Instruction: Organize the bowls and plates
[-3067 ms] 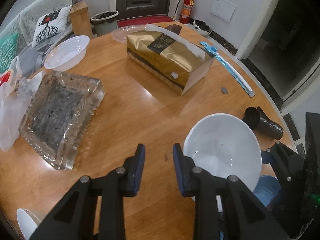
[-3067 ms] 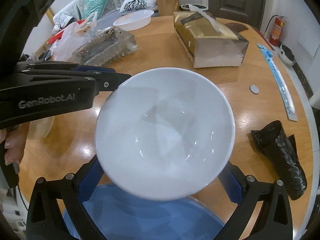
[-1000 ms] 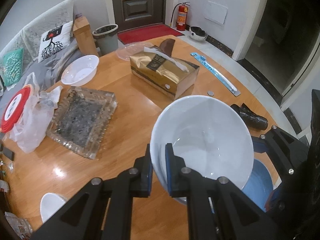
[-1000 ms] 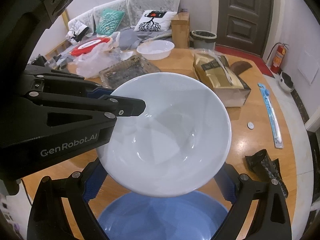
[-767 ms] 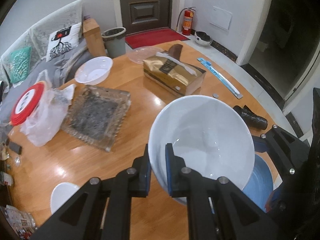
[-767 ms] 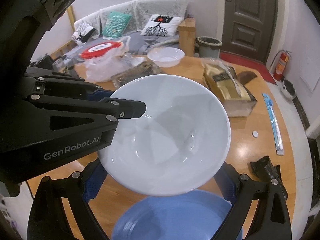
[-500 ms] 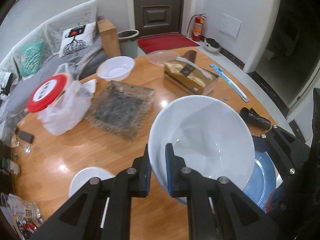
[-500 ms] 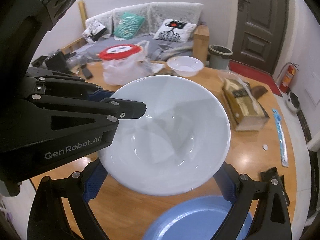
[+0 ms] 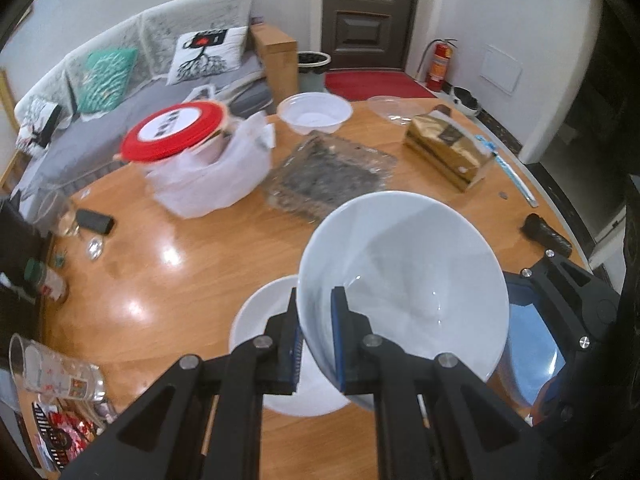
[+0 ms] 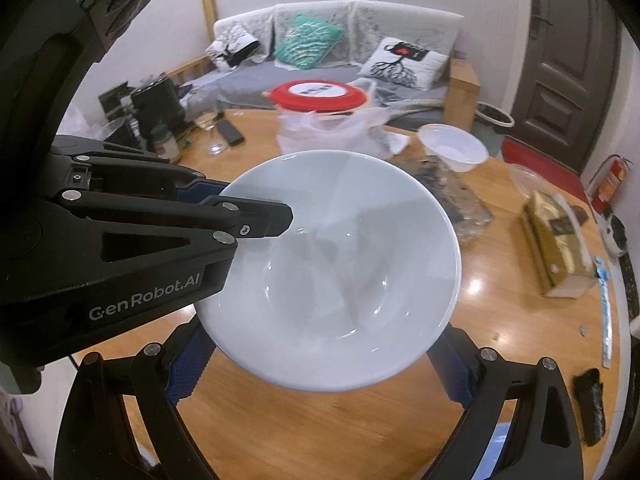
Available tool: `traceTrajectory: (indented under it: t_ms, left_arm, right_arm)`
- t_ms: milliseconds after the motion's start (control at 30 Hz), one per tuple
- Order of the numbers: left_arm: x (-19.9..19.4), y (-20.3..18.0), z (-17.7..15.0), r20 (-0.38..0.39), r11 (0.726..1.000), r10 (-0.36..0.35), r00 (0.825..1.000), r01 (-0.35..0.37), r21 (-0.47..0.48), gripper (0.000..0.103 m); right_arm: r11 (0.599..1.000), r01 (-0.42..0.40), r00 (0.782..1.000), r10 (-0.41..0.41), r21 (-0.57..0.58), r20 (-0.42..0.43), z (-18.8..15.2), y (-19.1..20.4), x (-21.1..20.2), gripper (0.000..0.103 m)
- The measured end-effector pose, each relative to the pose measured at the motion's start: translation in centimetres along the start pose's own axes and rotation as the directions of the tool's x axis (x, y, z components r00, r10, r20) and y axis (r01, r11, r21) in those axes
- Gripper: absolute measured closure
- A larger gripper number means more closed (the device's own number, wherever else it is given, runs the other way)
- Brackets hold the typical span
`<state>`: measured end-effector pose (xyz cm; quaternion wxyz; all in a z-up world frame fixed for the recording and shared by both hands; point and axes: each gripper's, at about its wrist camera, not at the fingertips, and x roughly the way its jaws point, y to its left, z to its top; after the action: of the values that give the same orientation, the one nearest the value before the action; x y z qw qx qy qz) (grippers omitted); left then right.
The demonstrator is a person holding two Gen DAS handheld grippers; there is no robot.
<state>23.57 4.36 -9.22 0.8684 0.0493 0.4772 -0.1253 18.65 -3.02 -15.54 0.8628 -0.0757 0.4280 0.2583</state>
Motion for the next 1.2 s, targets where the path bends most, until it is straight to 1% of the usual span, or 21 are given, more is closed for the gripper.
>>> traceTrajectory:
  t_ms: [233,500,800,1100,1200]
  left_arm:
    - [1.3,3.6,-1.5,-0.029,0.999,0.002,1.0,-0.004,-0.048,0.094]
    - [3.0,5.7,-2.6,-0.056,0.997,-0.008,0.998,0.004,-0.08,0.094]
    - [4.7,6.5,-3.4,-0.082,0.995,-0.023,0.996,0.015,-0.101,0.094]
    - [5.6,6.4,-3.6,-0.101,0.995,-0.026,0.994,0.016,-0.094,0.093]
    - [5.9,6.2,-3.6,-0.105,0.996,-0.017,0.994,0.009,-0.085,0.093]
  right_arm:
    - [0.999,-0.025,0.999,0.024,-0.026,-0.043,0.7,2.4,2.9,0.011]
    - [0.999,-0.035,0.996,0.031,-0.042,-0.089,0.7,3.2,5.1,0.011]
    - [0.998,-0.031,0.993,0.023,-0.061,-0.115,0.3,3.7,6.1,0.011]
    - [0.997,-0.017,0.991,0.007,-0.076,-0.131,0.1,3.6,6.4,0.01]
    - [0.996,-0.009,0.991,-0.003,-0.087,-0.133,0.0,3.7,6.4,0.01]
